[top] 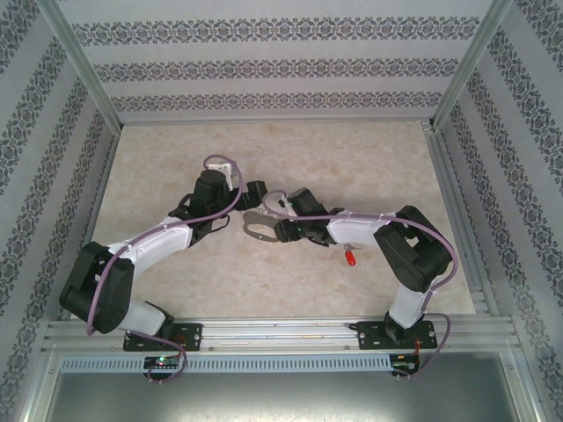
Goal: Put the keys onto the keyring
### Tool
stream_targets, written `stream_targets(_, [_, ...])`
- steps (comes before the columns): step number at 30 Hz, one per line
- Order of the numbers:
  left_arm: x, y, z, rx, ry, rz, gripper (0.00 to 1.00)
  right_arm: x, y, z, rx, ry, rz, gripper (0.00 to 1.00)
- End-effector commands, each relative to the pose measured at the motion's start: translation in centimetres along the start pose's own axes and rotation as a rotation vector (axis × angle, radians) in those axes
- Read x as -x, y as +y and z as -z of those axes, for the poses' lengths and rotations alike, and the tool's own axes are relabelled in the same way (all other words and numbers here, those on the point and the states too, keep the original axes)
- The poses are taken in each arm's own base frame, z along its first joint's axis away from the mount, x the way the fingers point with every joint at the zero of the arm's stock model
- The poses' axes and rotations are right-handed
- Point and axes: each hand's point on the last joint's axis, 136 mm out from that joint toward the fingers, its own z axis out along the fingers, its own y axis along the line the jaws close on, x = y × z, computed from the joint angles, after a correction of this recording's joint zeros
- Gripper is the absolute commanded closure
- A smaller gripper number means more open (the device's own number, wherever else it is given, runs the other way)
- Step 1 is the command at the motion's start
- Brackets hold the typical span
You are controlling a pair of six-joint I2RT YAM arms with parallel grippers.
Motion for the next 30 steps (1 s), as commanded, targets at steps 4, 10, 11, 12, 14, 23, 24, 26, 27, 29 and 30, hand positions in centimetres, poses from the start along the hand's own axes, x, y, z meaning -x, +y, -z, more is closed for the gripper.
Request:
stream_targets(4, [0.2,-0.8,-0.2,-0.039,-0.017,-0.008,0.00,0.2,0.2,-0.2,-0.020,0.019,0.046,0.49])
stream_targets(10, [0.2,-1.0,-0.2,-0.044,-0.017,-0.006,0.00,-0.4,-0.5,-0.2,-0.057,0.037,0.055,0.52])
stream_targets(11, [0.2,-0.9,-0.2,-0.044,-0.017,-0.006,0.00,-0.6,-0.6,-0.2,-0.060,0.041,0.059,0.52])
stream_targets(12, [0.3,-1.0,-0.1,-0.045,-0.017,-0.005,0.00,-0.7,-0.6,-0.2,-0.065,0.042,0.060,0.53])
stream_targets(14, [0.2,-0.9,-0.1,-0.045,-0.016,-0.006,0.00,-0.9,-0.9,-0.2,-0.075,0.049,0.063,0.54])
stream_targets(23, [0.4,-1.2,-0.1,-0.051,-0.019,-0.004,0.00,-1.5,-1.7,-0.6,-0.114,0.062,0.072,0.57])
stream_targets(24, [0.3,-1.1,-0.1,-0.051,-0.018,-0.005,0.00,-1.6,-1.8,-0.6,-0.116,0.065,0.073,0.57])
stream_targets(26, [0.4,-1.2,0.0,-0.052,-0.019,-0.007,0.00,-1.6,-1.8,-0.5,-0.121,0.065,0.076,0.59])
stream_targets(27, [0.5,-1.2,0.0,-0.054,-0.020,-0.007,0.00,-1.6,-1.9,-0.5,-0.124,0.065,0.078,0.60])
stream_targets(29, [0.5,-1.3,0.0,-0.053,-0.020,-0.008,0.00,-1.6,-2.0,-0.5,-0.129,0.064,0.080,0.62])
stream_targets(30, [0.5,-1.3,0.0,-0.054,-0.020,-0.008,0.00,-1.6,-2.1,-0.4,-0.132,0.065,0.082,0.64])
